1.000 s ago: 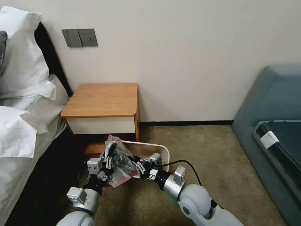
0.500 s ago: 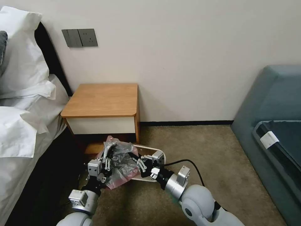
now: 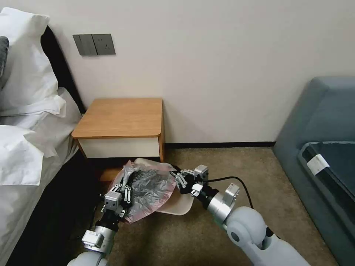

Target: Pick up the garbage bag from the table and place it over the trash can.

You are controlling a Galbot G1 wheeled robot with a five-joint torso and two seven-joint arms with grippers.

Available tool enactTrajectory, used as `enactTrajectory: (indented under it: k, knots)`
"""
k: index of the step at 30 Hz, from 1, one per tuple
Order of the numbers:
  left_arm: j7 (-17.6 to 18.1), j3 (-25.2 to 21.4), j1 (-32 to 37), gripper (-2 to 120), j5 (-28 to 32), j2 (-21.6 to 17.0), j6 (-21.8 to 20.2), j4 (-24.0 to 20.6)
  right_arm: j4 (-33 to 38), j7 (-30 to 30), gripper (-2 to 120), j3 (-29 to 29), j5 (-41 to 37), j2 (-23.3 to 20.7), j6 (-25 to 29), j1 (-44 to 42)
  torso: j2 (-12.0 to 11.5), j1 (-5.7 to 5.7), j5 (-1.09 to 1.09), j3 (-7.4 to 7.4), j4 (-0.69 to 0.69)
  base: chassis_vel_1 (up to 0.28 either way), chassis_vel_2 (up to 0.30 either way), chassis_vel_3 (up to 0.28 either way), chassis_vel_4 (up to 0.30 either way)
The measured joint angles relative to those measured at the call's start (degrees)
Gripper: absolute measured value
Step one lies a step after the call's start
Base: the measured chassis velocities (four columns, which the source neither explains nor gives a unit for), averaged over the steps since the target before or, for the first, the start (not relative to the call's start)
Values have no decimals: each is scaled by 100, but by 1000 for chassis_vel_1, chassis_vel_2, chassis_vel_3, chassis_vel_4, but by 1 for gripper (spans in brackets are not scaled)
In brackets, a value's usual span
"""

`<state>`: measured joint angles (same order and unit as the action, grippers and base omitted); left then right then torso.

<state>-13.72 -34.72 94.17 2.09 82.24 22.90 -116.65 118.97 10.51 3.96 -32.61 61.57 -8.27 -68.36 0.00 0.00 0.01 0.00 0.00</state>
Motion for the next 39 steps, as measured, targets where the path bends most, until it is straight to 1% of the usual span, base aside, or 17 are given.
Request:
enactTrajectory:
  k: [4,6,10,11,14,15,18,19,22,23,25,30,33,34,36,37,39]
  knots:
    - [-59,-1,20,4,8,1,164,19,27,-32,0,82,-54,-154,-8,-31,0,0,0,0,1,0,0,0,0]
    - [-119,-2,25,4,21,1,264,23,57,-76,0,159,-122,-321,-14,-48,0,0,1,0,0,0,0,0,0]
    - [-164,-5,41,4,48,-6,319,23,130,-128,0,272,-232,-575,-33,-53,0,0,1,0,0,0,0,0,0]
    - [-164,-5,41,4,48,-6,319,23,130,-128,0,272,-232,-575,-33,-53,0,0,1,0,0,0,0,0,0]
    - [-167,-5,50,4,121,-2,346,23,171,-174,0,371,-287,-811,-52,-77,0,0,1,0,0,0,0,0,0]
    - [-167,-5,50,4,121,-2,346,23,171,-174,0,371,-287,-811,-52,-77,0,0,1,0,0,0,0,0,0]
    - [-243,-6,46,4,323,-17,381,22,161,-175,0,469,-301,-1022,-52,-126,0,0,1,0,0,0,0,0,0]
    - [-243,-6,46,4,323,-17,381,22,161,-175,0,469,-301,-1022,-52,-126,0,0,1,0,0,0,0,0,0]
    - [-487,-14,44,4,665,-28,421,-11,86,-181,0,549,-324,-1236,-52,-123,0,0,0,0,0,0,0,0,0]
    - [-487,-14,44,4,665,-28,421,-11,86,-181,0,549,-324,-1236,-52,-123,0,0,0,0,0,0,0,0,0]
    - [-540,-25,41,4,832,-34,428,-24,10,-202,0,622,-349,-1426,-54,-130,0,0,1,0,1,0,0,0,0]
    - [-568,-16,27,4,1013,-30,411,-30,-16,-201,0,732,-376,-1645,-50,-205,0,0,0,0,0,0,0,0,0]
    - [-484,42,13,4,1189,-25,213,-87,-6,-180,0,810,-383,-1761,-48,-292,0,0,0,0,0,0,0,0,0]
    - [-484,42,13,4,1189,-25,213,-87,-6,-180,0,810,-383,-1761,-48,-292,0,0,0,0,0,0,0,0,0]
    - [-226,112,13,4,1386,-19,-79,-209,1,-132,0,832,-342,-1794,-44,-370,0,0,0,0,0,0,0,0,0]
    - [-226,112,13,4,1386,-19,-79,-209,1,-132,0,832,-342,-1794,-44,-370,0,0,0,0,0,0,0,0,0]
    - [50,152,-2,4,1642,-13,-410,-323,-6,-56,-1,858,-247,-1803,-33,-466,0,0,0,0,0,0,0,0,0]
